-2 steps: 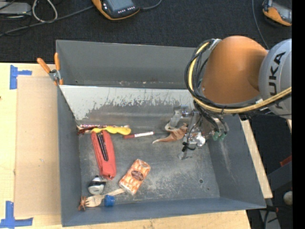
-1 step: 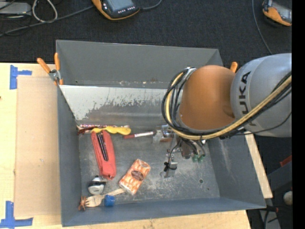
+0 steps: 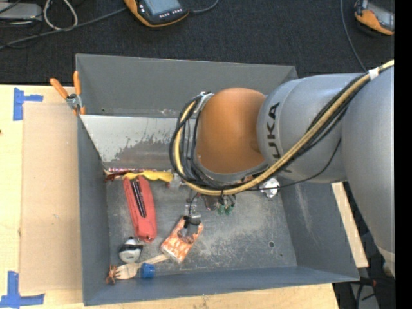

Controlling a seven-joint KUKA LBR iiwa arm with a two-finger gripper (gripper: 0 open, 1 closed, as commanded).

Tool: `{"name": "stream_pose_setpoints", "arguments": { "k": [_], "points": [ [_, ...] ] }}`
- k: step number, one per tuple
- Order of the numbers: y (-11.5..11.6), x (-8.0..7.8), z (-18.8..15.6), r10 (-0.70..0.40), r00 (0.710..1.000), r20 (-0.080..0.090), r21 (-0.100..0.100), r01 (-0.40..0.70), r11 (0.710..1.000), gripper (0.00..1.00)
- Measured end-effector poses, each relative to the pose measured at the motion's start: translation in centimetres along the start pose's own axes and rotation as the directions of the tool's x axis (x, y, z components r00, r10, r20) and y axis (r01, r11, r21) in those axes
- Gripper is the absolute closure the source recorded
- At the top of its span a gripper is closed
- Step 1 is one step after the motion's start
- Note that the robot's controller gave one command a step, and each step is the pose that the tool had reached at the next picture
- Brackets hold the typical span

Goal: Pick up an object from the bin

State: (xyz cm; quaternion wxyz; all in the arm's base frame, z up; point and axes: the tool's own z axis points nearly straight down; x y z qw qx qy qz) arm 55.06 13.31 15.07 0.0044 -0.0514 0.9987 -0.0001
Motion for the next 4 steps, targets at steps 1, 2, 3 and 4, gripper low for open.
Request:
{"name": "stream_pose_setpoints", "arguments": {
  "k": [1, 2, 3, 4],
  "points": [
    [1.0, 5.1, 4.9, 0.101, 0.995, -0.016, 0.001, -0.101, 0.995, 0.00],
    [0.0, 3.3, 8.2, 0.231, 0.973, 0.006, -0.005, -0.231, 0.973, 0.00],
    [-3.6, 3.0, 8.0, 0.055, 0.998, -0.013, -0.001, -0.055, 0.999, 1.00],
    [-3.6, 3.0, 8.0, 0.055, 0.998, -0.013, -0.001, -0.055, 0.998, 1.00]
  ]
}}
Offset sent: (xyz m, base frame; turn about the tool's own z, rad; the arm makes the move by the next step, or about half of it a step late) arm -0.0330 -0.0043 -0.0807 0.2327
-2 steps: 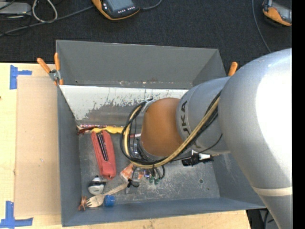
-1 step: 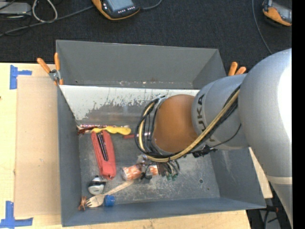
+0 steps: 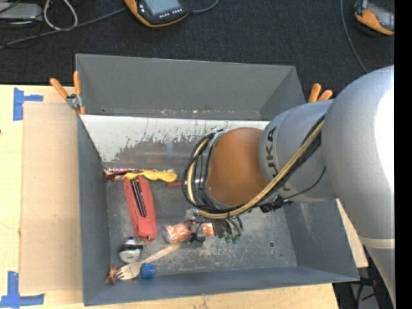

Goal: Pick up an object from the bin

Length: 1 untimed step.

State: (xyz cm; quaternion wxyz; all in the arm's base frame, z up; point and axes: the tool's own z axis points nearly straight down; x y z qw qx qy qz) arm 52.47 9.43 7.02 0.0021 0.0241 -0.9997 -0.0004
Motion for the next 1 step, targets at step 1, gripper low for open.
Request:
{"name": "stream_pose_setpoints", "arguments": {
  "k": [1],
  "points": [
    [-1.93, -0.62, -0.01, -0.120, 0.993, -0.001, -0.004, 0.120, 0.993, 1.00]
  ]
}}
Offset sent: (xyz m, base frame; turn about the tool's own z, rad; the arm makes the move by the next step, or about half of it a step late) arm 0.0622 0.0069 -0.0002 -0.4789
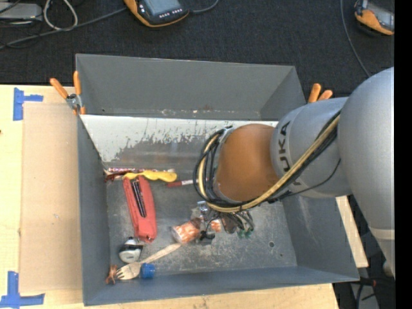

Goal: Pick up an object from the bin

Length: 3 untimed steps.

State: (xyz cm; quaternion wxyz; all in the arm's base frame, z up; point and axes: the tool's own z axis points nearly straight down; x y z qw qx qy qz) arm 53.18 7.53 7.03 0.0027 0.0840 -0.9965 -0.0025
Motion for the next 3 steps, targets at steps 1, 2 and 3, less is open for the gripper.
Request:
{"name": "stream_pose_setpoints", "arguments": {
  "k": [1, 2, 3],
  "points": [
    [-0.7, -4.0, -0.1, -0.302, 0.953, -0.003, 0.008, 0.302, 0.953, 1.00],
    [-2.8, -4.1, -7.6, -0.294, 0.956, -0.004, 0.000, 0.294, 0.956, 1.00],
    [-0.6, -5.4, -4.7, -0.575, 0.818, 0.001, 0.001, 0.575, 0.818, 1.00]
  ]
}}
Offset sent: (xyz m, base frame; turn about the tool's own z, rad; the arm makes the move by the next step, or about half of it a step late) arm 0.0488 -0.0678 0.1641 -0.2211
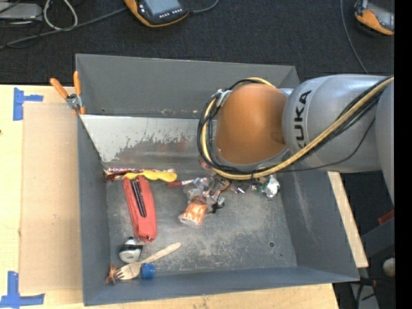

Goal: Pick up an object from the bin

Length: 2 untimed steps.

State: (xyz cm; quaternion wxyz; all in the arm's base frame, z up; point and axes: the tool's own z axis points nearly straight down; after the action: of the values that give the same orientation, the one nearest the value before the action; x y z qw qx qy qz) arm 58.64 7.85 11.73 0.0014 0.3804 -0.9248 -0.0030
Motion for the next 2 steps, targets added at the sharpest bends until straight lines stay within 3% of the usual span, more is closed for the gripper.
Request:
{"name": "stream_pose_setpoints", "arguments": {
  "k": [1, 2],
  "points": [
    [-2.0, 2.1, 4.3, -0.087, 0.996, 0.002, 0.005, 0.087, 0.996, 1.00],
    [-1.3, 1.8, -1.3, -0.077, 0.997, -0.002, -0.002, 0.077, 0.997, 1.00]
  ]
}}
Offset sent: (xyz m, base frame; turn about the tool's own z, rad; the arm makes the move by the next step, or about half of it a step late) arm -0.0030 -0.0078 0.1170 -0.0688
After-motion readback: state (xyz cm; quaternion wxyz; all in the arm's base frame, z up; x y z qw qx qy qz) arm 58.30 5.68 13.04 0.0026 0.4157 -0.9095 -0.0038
